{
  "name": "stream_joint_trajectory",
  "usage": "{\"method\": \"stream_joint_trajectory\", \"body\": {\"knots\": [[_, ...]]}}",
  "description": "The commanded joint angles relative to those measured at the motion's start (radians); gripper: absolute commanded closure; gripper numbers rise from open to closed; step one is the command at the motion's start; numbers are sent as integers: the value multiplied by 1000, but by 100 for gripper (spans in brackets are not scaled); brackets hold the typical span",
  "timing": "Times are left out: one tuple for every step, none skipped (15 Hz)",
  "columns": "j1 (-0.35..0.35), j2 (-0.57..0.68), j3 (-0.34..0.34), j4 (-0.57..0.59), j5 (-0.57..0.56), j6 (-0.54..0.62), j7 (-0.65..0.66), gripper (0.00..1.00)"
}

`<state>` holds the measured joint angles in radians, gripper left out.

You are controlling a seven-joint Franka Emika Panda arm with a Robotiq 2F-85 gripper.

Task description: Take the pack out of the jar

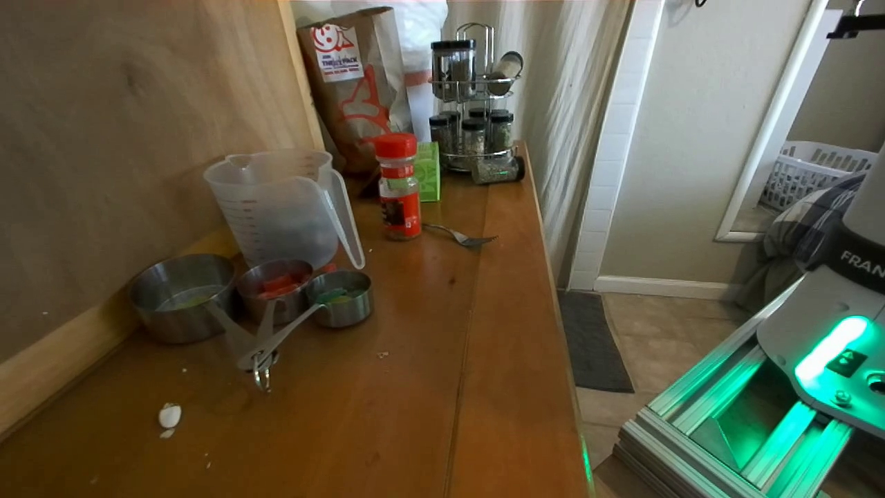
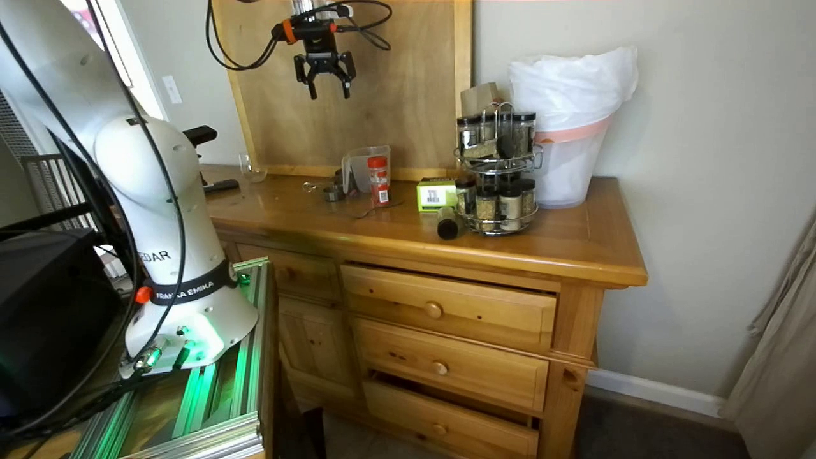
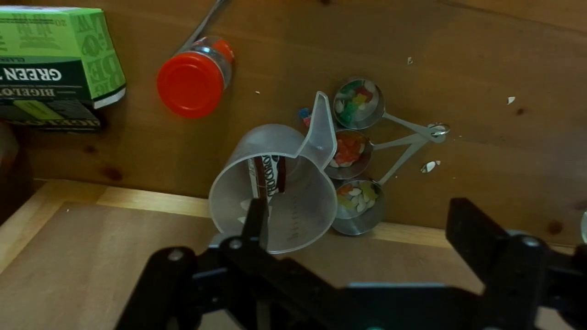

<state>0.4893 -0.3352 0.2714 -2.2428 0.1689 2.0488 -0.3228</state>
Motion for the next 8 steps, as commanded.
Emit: {"method": "stream_joint_trajectory", "body": {"knots": [[-19, -9, 16, 2, 6, -4, -5, 0], [-18, -21, 15, -1, 6, -4, -4, 0], [-17, -27, 15, -2, 6, -4, -4, 0], [-14, -2, 17, 0, 10, 10, -14, 0], [-16, 26, 31, -2, 0, 56, -3, 0], [-14, 54, 42, 0, 3, 91, 5, 0], [-14, 88, 55, 7, -3, 114, 17, 0], [-16, 115, 69, 12, -16, 129, 33, 0]]}}
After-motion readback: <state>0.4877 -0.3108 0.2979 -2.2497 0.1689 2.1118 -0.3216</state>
